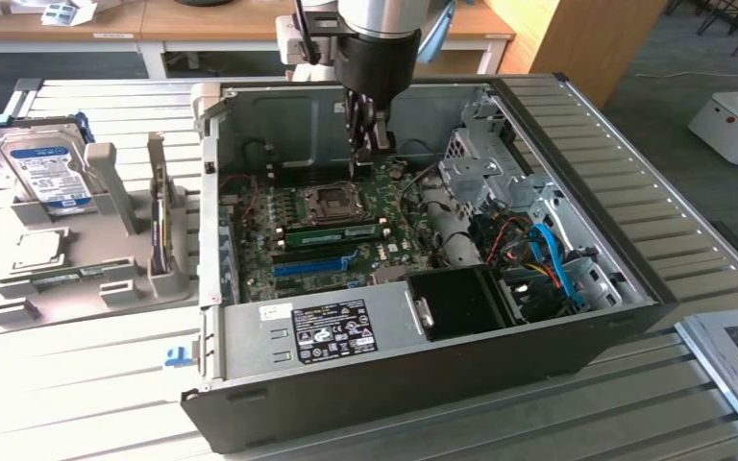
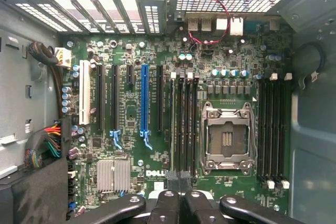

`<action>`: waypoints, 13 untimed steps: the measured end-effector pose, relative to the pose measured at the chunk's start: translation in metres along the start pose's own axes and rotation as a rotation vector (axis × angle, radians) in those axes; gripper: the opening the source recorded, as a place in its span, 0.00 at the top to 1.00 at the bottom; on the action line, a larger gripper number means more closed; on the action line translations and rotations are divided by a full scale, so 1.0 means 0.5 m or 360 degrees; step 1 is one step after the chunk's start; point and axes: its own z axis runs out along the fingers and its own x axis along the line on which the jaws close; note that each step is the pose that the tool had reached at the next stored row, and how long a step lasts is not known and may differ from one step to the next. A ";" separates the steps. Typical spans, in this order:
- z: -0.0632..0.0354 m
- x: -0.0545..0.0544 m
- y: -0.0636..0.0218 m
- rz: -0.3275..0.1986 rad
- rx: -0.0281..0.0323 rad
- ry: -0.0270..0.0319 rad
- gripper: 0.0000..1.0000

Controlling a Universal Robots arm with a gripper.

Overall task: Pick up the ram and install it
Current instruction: 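Press down the ram until it locks into place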

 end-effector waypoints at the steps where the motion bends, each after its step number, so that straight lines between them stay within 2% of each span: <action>1: 0.000 0.000 -0.001 0.0000 0.00001 -0.00009 0.90; 5: 0.000 0.000 -0.010 0.0000 0.00000 -0.00055 0.90; 11: 0.001 0.000 -0.036 0.0000 -0.00001 -0.00135 0.90; 13: 0.001 0.000 -0.040 0.0000 -0.00002 -0.00143 0.90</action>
